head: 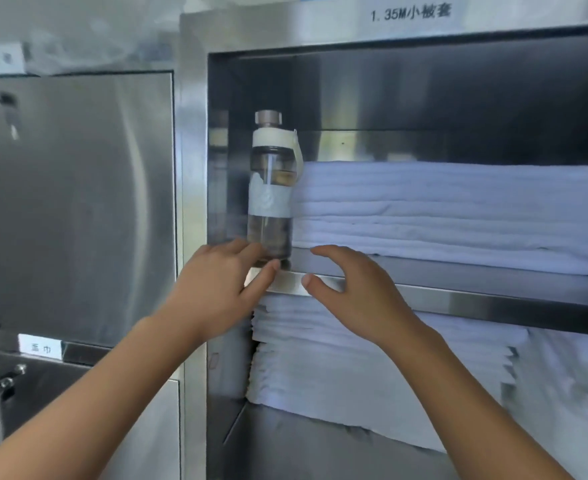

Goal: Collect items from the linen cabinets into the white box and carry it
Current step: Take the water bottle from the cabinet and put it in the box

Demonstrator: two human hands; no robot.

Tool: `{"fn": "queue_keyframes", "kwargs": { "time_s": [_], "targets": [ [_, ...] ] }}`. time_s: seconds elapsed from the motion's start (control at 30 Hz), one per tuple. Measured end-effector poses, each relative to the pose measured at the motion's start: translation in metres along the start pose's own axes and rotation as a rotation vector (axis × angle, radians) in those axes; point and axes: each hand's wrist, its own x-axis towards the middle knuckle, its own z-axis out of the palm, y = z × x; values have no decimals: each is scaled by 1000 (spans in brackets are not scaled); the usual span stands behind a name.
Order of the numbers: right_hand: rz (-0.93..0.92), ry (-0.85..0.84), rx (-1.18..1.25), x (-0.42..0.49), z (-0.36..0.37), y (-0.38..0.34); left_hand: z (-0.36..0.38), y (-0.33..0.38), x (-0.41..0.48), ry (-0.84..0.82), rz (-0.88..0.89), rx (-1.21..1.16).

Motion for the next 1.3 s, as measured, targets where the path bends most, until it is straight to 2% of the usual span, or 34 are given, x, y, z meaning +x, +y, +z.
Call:
{"fn": "queue_keyframes", "kwargs": {
  "time_s": [0.13, 0.5, 0.7, 0.97, 1.1, 1.3],
  "targets": [
    [-60, 9, 68, 22, -1, -9, -18, -7, 9, -2, -18, 62],
    [-7, 4, 262, 55, 23, -15, -26, -19, 6, 2, -108, 123],
    [50, 5, 309, 74, 30, -4, -22, -22, 10, -31, -95, 172],
    [239, -10, 442, 132, 54, 14, -13, -17, 27, -14, -50, 234],
    [227, -45, 593, 160, 68, 13, -13, -16, 35, 20, -7, 207],
    [211, -26, 644, 175, 85, 10, -9, -22, 47, 43, -9, 223]
  ]
}}
